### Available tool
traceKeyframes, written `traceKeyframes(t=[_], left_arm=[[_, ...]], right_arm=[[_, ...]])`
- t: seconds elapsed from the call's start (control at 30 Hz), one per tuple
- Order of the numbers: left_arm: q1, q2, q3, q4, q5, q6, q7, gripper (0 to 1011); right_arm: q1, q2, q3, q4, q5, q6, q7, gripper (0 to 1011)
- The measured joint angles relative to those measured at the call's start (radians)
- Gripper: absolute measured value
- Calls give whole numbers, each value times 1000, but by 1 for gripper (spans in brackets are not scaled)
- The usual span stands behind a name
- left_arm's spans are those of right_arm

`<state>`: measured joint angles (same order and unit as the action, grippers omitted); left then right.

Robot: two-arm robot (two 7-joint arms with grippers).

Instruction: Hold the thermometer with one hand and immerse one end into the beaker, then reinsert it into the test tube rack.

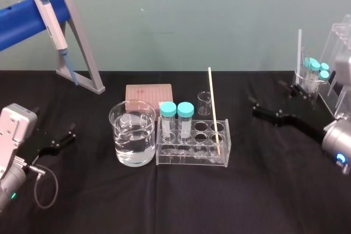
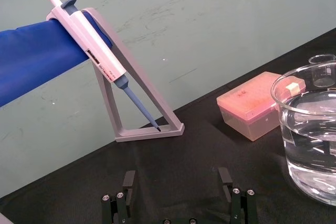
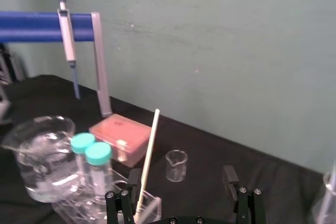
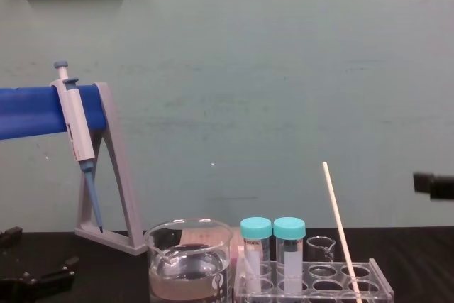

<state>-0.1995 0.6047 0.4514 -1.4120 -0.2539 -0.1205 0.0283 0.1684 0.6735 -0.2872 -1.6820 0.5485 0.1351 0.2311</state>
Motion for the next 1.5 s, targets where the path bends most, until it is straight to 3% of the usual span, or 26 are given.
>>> traceKeyframes(t=[0.13, 0.27, 0.4, 0.53, 1.0, 1.5], left_arm=[[0, 0, 0, 0, 0, 0, 0, 1004], [0, 0, 0, 0, 0, 0, 0, 1004], [0, 0, 0, 0, 0, 0, 0, 1004], [0, 0, 0, 0, 0, 0, 0, 1004], [0, 0, 0, 0, 0, 0, 0, 1004], [0, 0, 0, 0, 0, 0, 0, 1004]], right_arm=[[32, -6, 30, -22, 95, 137, 42, 1003], [78, -13, 34, -21, 167, 245, 82, 1003], [141, -12, 2, 4, 208, 324, 113, 1003], [198, -13, -34, 45, 216, 360, 139, 1003], [397, -61, -182, 274, 207, 438, 224, 1003], [508, -151, -277, 437, 181, 404, 235, 1003]])
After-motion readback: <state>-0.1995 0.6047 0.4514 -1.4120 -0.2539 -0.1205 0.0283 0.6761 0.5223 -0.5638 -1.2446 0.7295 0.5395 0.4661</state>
